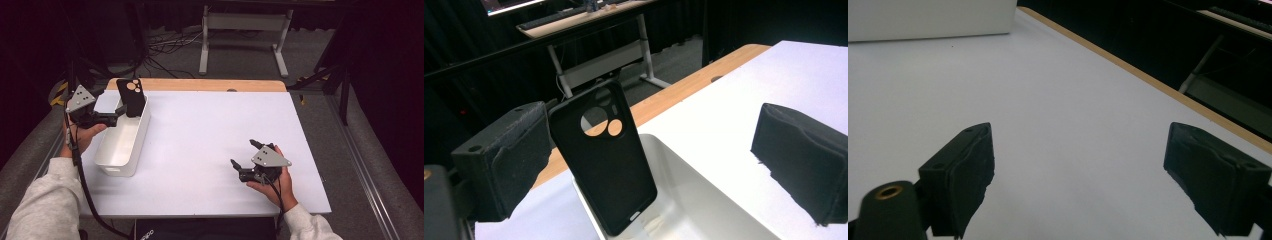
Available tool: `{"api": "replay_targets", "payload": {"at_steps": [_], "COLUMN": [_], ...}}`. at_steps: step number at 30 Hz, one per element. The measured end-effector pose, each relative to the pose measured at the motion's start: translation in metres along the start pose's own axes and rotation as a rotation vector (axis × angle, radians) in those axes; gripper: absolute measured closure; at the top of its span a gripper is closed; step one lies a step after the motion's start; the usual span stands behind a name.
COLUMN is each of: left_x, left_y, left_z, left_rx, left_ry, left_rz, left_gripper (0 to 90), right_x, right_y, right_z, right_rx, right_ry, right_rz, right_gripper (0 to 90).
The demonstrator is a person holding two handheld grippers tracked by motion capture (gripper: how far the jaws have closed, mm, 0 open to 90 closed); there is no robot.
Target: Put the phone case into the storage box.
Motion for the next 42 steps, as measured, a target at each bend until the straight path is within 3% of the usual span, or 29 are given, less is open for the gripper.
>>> {"api": "replay_targets", "payload": {"at_steps": [11, 28, 33, 42], "left_x": [-0.006, -0.021, -0.023, -0.029], "left_y": [-0.012, -0.028, -0.031, -0.034], "left_z": [0.016, 0.047, 0.056, 0.077], "left_rx": [0.031, 0.062, 0.083, 0.100], "left_ry": [-0.008, 0.034, 0.019, 0.044], "left_rz": [0.038, 0.082, 0.106, 0.129], "left_gripper": [3.5, 3.4, 3.8, 4.7], "right_x": [0.000, -0.001, -0.001, -0.003], "right_y": [0.001, 0.003, 0.002, 0.000], "right_z": [-0.002, -0.003, -0.002, -0.002], "right_rx": [-0.008, -0.019, -0.020, -0.018], "right_ry": [0.002, 0.000, 0.001, 0.000], "right_rz": [-0.003, -0.002, -0.002, 0.009], "right_gripper": [13.2, 13.1, 13.1, 13.2]}}
Point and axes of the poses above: each handheld gripper's, and its own axes: y roughly forward along the jaws, x roughly out of its underside, z roughly to its right, the point moved 4 cm from there along y, roughly forward along the jaws, and after that the axes turned 11 degrees about y, right-handed, at the moved point
